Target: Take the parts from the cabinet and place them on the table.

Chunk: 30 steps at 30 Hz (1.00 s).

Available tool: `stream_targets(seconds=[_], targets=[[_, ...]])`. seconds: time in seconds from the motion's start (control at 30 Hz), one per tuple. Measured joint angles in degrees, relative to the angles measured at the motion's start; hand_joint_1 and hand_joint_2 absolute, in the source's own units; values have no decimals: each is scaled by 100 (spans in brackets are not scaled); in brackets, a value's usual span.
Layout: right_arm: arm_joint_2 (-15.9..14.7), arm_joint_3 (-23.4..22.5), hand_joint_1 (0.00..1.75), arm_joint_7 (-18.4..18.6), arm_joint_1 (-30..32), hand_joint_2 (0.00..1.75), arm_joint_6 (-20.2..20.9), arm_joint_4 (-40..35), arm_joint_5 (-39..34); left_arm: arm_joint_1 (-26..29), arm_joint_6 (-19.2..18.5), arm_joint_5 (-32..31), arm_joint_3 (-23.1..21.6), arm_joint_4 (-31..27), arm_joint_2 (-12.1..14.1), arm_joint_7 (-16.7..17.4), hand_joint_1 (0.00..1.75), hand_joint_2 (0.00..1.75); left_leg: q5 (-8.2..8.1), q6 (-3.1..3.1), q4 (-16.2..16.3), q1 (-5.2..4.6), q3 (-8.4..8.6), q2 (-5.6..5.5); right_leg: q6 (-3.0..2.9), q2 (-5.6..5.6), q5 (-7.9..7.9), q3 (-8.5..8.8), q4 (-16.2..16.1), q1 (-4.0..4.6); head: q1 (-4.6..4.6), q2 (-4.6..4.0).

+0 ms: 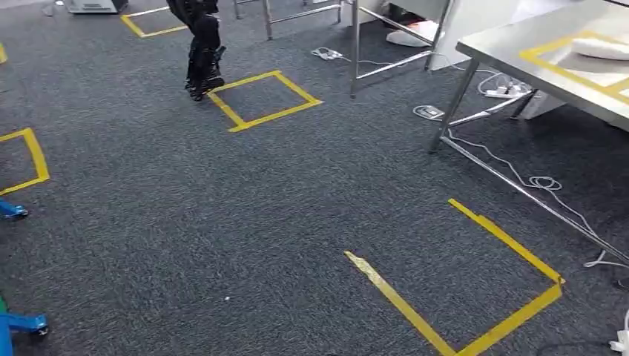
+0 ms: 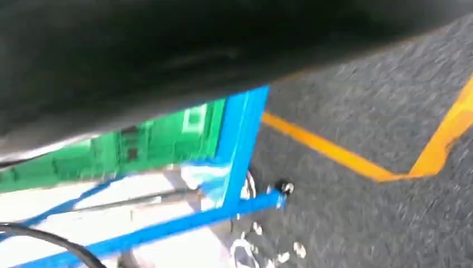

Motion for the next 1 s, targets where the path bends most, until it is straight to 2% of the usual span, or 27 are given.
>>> stream_targets(seconds=[0.03, 0.1, 0.13, 0.17, 0.2, 0.23, 0.27, 0.3, 0.33, 0.37, 0.43, 0.47, 0.5, 0.53, 0.57, 0.6, 0.63, 0.67, 0.7, 0.73, 0.77, 0.8, 0.83, 0.87, 0.93, 0.97, 1.0], targets=[[7, -16, 0, 2, 8, 0, -2, 0, -22, -21, 4, -9, 9, 0, 5, 7, 0, 0, -235, -38, 391, 2, -194, 204, -6, -107, 0, 11, -3, 6, -12, 0], [4, -72, 0, 39, 23, 0, -22, 0, -111, -34, 0, -55, 35, 0, 20, 13, 0, 0, -598, -101, 1213, 50, -590, 352, -9, -314, -30, 14, -1, 7, -10, 0], [4, -107, 0, 55, 24, 0, -29, 0, -149, -34, -9, -66, 39, 0, 18, 13, 0, 0, -642, -135, 1451, 85, -700, 387, -3, -412, -39, 14, 0, 1, -10, 0], [4, -140, 0, 55, 18, 0, -33, 0, -186, -18, -13, -74, 42, 0, 18, 13, 0, 0, -538, -170, 1389, 123, -654, 410, 13, -496, -52, 21, 2, -8, -12, 0], [4, -160, 0, 57, 15, 0, -35, 0, -206, -4, -15, -96, 44, 0, 24, 13, 0, 0, -315, -209, 1046, 162, -465, 442, 40, -573, -69, 36, 5, -21, -12, 0], [4, -177, 0, 57, 17, 0, -44, 0, -232, -2, -11, -129, 44, 0, 31, 11, 0, 0, -77, -242, 560, 190, -199, 515, 75, -643, -93, 59, 19, -40, -12, 0], [2, -212, 0, 55, 27, 0, -74, -2, -271, 0, 7, -179, 44, 0, 37, -30, 0, 0, 129, -273, 45, 211, 90, 682, 122, -707, -127, 83, 44, -51, -12, 0], [-28, -258, 0, 27, 59, 0, -133, -4, -325, -12, 26, -230, 42, 0, 0, -103, 0, 0, 71, -288, -223, 171, 220, 1006, 190, -760, -178, 86, 82, 0, -40, 0], [-39, -300, 0, -31, 99, 0, -186, -2, -370, -27, 53, -267, 42, 0, 18, -160, 0, 0, 97, -168, -230, 179, 224, 870, 230, -822, -237, 27, 115, 14, -42, 0], [-61, -341, 0, -94, 162, 0, -250, -2, -413, -16, 68, -295, 42, 0, 13, -232, 0, 0, 63, -103, -216, 164, 222, 802, 264, -867, -260, 76, 92, 15, -5, 0], [-74, -407, 0, -175, 263, 0, -363, -2, -475, 13, 118, -339, 42, 2, 9, -354, 0, 0, 39, -31, -208, 136, 214, 668, 307, -981, -283, 199, 72, -18, -10, 0], [-74, -435, 0, -210, 318, 0, -416, -2, -505, 12, 131, -385, 42, 2, 15, -394, 0, 0, 64, 25, -227, 155, 224, 601, 363, -933, -331, 156, 97, -53, -7, 0], [-79, -461, 0, -253, 374, 0, -461, 0, -524, 6, 148, -426, 37, 2, 4, -418, 0, 0, 64, 55, -228, 150, 226, 569, 376, -612, -482, 102, 271, -64, 8, 0], [-79, -496, 0, -293, 459, 0, -526, 2, -560, -12, 153, -483, 28, 2, -9, -420, 0, 0, 70, 94, -227, 143, 218, 502, 362, -365, -736, -106, 714, -67, 21, 0], [-88, -542, 0, -328, 539, 0, -569, 7, -606, -38, 173, -523, 22, 2, -22, -420, 0, 0, 68, 124, -226, 126, 209, 430, 350, -257, -987, -378, 1274, -64, 19, 0], [-120, -584, 0, -400, 607, 0, -621, 9, -658, -48, 201, -562, 13, 2, -55, -404, 0, 0, 64, 137, -225, 104, 203, 348, 334, -236, -1169, -655, 1791, -62, 34, 0], [-138, -626, 0, -418, 579, 0, -634, 9, -711, -50, 214, -601, 4, 2, -90, -374, 0, 0, 58, 145, -222, 83, 205, 288, 317, -229, -1223, -843, 2102, -61, 32, 0], [-166, -675, 0, -426, 580, 0, -621, 15, -756, -64, 229, -634, -6, 2, -148, -335, 0, 0, 55, 150, -222, 65, 217, 210, 295, -213, -1122, -905, 2120, -59, 25, 0], [-195, -715, 0, -428, 620, 0, -608, 17, -796, -87, 236, -671, -22, 2, -188, -317, 0, 0, 51, 157, -222, 54, 235, 106, 258, -187, -881, -825, 1884, -53, 32, 0], [-225, -757, 0, -446, 656, 0, -588, 17, -826, -109, 236, -704, -37, 2, -225, -304, 0, 0, 49, 158, -221, 50, 255, -4, 220, -135, -567, -653, 1419, -41, 28, 0], [-264, -800, 0, -453, 688, 0, -571, 22, -855, -122, 249, -715, -52, 2, -281, -284, 0, 0, 46, 156, -220, 50, 274, -97, 171, 19, -244, -439, 866, -26, 32, 0], [-319, -844, 0, -459, 744, 0, -551, 31, -877, -132, 256, -715, -70, 2, -343, -262, 0, 0, 46, 154, -224, 70, 258, -182, 128, 333, -50, -301, 441, -15, 36, 0], [-361, -874, 0, -461, 776, 0, -529, 39, -889, -169, 271, -715, -74, 2, -383, -236, 0, 0, 31, 123, -176, 25, 224, -257, 101, 496, -75, -264, 292, -49, 21, 0], [-393, -905, 0, -459, 783, 0, -518, 39, -903, -190, 289, -715, -78, 2, -428, -190, 0, 0, 52, 90, -183, 64, 171, -329, 173, 423, -115, -189, 257, -38, 41, 0], [-435, -949, 0, -468, 787, 0, -498, 39, -905, -186, 304, -715, -79, 2, -494, -109, 0, 0, 104, 6, -228, 99, 145, -465, 167, 321, -95, -184, 248, -18, 38, 0], [-439, -958, 0, -472, 786, 0, -494, 39, -905, -193, 304, -715, -79, 2, -502, -83, 0, 0, 98, -29, -214, 84, 140, -514, 153, 211, -51, -152, 159, -66, 34, 0], [-448, -962, 0, -474, 782, 0, -494, 39, -905, -206, 304, -715, -79, 2, -533, -70, 0, 0, -8, -16, -88, 50, 95, -104, 128, 115, -31, -110, 112, -66, 30, 0]])
